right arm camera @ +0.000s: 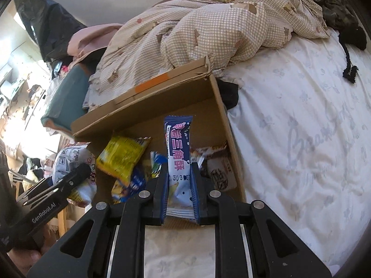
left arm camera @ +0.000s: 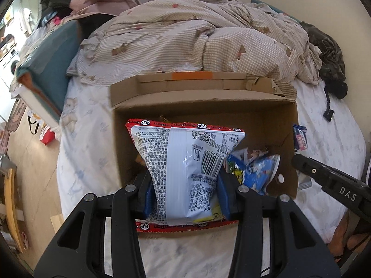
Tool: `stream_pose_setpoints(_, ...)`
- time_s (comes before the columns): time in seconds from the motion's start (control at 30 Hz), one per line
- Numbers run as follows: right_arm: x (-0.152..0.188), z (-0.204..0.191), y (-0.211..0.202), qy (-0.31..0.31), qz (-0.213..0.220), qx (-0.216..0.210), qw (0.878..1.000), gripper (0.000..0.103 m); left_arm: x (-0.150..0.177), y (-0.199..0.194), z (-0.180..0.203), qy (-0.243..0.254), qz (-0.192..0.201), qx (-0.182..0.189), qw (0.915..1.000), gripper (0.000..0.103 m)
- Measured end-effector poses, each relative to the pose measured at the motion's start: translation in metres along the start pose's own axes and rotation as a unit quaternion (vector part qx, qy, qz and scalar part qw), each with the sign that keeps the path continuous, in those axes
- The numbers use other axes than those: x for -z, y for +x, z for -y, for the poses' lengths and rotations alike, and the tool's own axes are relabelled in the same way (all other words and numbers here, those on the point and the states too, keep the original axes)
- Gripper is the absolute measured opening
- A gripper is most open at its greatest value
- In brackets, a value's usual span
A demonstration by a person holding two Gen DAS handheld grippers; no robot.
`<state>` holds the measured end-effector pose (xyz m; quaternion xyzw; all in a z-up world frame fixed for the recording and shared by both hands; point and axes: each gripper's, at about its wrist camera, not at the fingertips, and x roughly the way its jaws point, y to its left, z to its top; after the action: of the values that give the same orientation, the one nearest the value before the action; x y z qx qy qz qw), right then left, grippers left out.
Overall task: Organize snacks
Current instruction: 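Lift both snacks and carry them over the box, then open both tools to drop the white-and-red bag and purple bar inside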
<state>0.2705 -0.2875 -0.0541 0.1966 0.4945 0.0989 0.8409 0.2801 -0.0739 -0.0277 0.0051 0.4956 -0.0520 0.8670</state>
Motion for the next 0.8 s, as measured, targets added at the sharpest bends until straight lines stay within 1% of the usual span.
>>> stream_pose_setpoints(0.23,-0.013,0.012,0.016,0.022,0.002,-0.008,1.000,0.018,-0.020,0.033,0.019,0.007,-0.010,0.004,0.9999,0.040)
stream_pose_setpoints(0.37,-0.016,0.015,0.024,0.016,0.004,-0.002,1.000,0.018,-0.027,0.044,0.028,0.012,-0.016,0.010,0.9998,0.040)
stream_pose_setpoints(0.67,-0.018,0.031,0.037,0.049,-0.012,-0.017,0.999,0.019,-0.028,0.061,0.042,0.022,-0.034,0.007,0.9991,0.041)
stream_pose_setpoints(0.8,-0.018,0.031,0.036,0.052,-0.012,-0.025,0.998,0.021,-0.026,0.065,0.045,0.023,-0.041,0.010,0.9989,0.041)
